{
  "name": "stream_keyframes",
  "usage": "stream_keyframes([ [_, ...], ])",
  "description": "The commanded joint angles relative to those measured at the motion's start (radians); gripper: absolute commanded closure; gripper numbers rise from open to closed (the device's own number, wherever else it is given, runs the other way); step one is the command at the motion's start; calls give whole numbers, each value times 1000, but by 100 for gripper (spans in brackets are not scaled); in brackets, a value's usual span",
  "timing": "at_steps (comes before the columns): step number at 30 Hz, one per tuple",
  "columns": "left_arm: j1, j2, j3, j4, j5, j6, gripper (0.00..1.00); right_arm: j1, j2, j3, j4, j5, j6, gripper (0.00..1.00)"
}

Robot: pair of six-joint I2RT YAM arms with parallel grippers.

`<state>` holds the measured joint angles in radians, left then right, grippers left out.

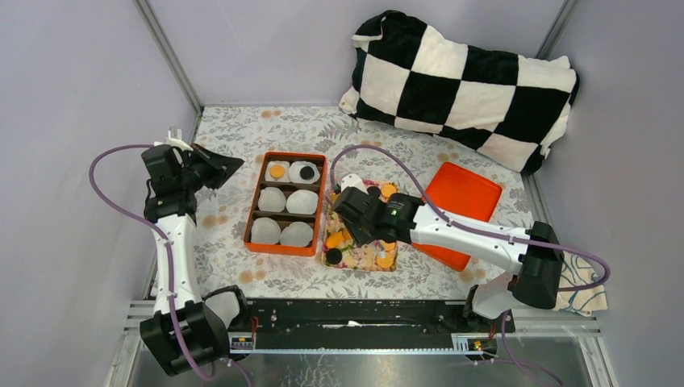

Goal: Pack the cookies

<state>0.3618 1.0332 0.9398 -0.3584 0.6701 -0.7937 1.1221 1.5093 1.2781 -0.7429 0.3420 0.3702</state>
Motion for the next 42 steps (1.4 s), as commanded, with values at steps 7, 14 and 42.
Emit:
stream_keyframes([
  [7, 7, 4, 39, 21, 4, 8, 91, 8, 54, 206, 41, 33, -116, 100],
  [14, 8, 10, 38, 13, -6, 17, 91, 8, 169, 279, 93, -65, -152, 100],
  [42, 7, 16, 33, 43, 33, 52, 86, 8, 346, 332, 183, -27, -159, 61],
])
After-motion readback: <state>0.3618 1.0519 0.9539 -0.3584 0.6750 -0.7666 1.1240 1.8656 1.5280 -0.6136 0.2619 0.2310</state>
